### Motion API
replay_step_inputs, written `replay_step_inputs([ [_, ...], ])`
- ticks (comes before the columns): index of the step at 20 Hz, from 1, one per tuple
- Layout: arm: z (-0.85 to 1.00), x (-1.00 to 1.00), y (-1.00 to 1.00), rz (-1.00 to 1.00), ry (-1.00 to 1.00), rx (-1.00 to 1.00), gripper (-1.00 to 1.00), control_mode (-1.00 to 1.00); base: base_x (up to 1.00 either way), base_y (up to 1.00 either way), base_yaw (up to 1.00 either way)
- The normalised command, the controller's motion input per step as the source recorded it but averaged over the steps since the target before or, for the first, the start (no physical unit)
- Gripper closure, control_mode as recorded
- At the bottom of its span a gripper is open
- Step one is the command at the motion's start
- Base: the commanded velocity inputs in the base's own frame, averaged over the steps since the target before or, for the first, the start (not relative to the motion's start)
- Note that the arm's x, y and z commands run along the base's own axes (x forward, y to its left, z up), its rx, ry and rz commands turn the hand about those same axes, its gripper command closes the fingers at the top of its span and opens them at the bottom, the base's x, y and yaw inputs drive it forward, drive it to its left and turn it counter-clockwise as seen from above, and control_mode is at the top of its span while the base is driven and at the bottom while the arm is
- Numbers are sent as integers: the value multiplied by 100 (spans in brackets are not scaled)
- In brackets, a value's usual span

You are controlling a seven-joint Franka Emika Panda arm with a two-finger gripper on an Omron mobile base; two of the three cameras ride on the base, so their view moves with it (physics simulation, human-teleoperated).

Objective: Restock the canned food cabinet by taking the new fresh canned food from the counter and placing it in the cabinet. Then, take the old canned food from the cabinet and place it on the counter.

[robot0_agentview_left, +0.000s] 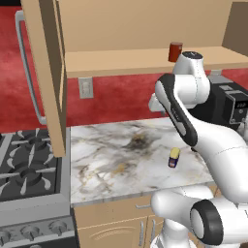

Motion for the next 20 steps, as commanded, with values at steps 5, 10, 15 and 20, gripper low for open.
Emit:
replay_step_inputs([
  [5,-4,-28,-19,-4,0,5,-100,-100,0,0,0],
  [10,-51,-16,-52,-24,1,4,-100,-100,0,0,0],
  [15,-86,0,-51,-30,13,0,-100,-100,0,0,0],
  [20,-88,0,-31,-28,22,0,-100,-100,0,0,0],
])
